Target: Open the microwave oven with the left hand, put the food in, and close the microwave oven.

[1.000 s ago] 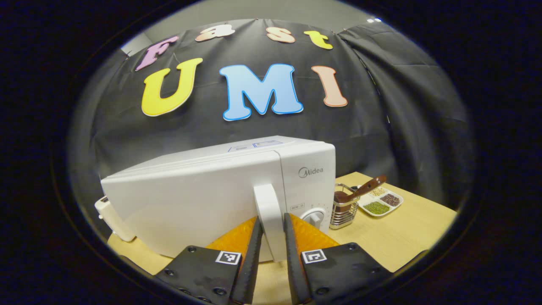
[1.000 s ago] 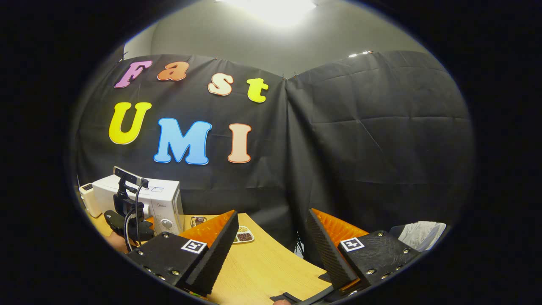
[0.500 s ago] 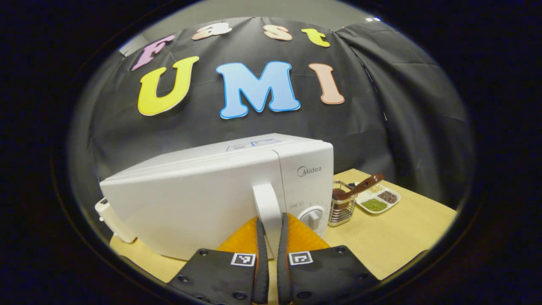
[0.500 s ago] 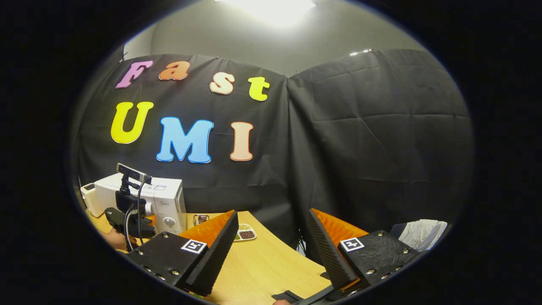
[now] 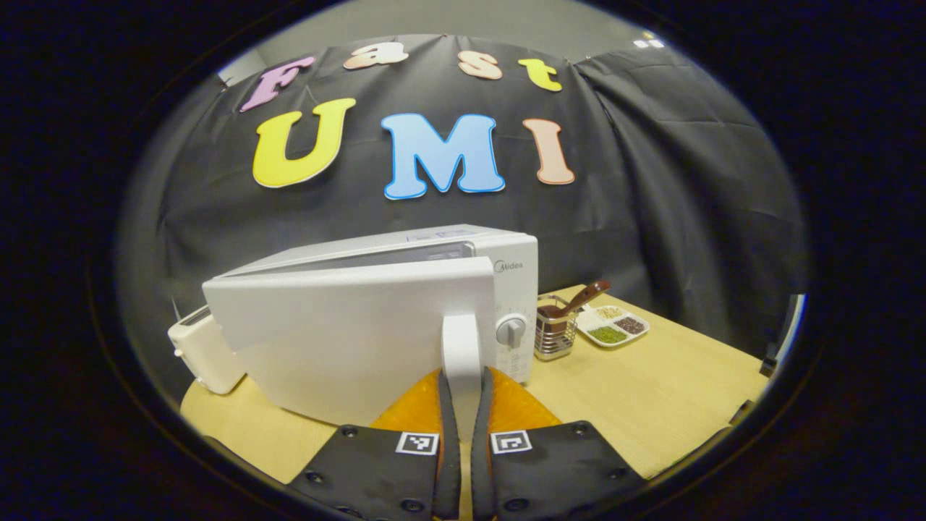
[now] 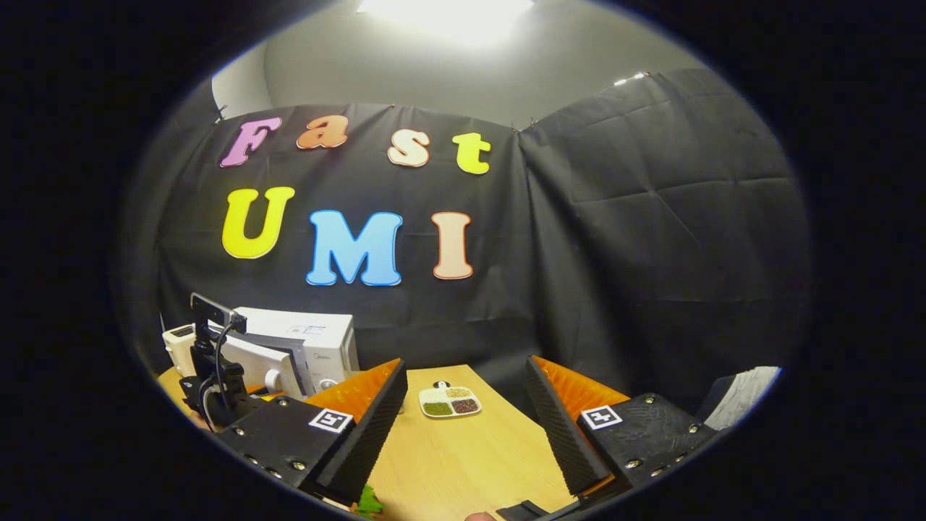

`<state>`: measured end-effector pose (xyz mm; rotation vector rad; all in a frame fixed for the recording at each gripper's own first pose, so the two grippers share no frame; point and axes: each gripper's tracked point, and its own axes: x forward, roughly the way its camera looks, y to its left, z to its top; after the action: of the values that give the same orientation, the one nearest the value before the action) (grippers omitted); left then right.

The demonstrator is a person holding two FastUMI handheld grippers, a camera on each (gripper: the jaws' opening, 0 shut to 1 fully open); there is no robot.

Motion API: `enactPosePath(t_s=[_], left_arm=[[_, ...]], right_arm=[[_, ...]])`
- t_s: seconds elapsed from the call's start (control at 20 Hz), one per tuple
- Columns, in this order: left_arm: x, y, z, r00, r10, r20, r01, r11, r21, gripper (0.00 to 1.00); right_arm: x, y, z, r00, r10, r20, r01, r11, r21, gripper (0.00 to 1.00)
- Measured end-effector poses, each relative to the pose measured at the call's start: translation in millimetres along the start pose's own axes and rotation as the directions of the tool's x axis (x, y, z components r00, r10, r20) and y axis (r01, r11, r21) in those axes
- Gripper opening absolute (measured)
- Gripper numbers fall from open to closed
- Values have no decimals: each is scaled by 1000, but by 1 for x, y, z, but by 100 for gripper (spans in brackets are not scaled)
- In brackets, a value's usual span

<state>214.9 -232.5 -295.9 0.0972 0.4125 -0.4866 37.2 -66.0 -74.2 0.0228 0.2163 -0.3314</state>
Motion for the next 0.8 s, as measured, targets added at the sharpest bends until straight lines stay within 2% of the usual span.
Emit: enactPosePath(t_s=[0.2,0.4,0.6,0.8], left_arm=[[-35,9,-11,998,62,-19,-62,998,-21,12],[-78,28,-23,987,158,-44,-159,987,-30,12],[-117,52,-36,963,259,-73,-262,965,-33,12],[-155,83,-49,928,362,-90,-365,931,-14,12]], right_arm=[[-3,11,4,992,124,16,-124,992,4,99],[-10,13,4,972,232,22,-233,973,7,99],[-17,15,-5,939,344,6,-344,939,31,99],[-21,16,-8,912,410,-3,-410,911,48,99]])
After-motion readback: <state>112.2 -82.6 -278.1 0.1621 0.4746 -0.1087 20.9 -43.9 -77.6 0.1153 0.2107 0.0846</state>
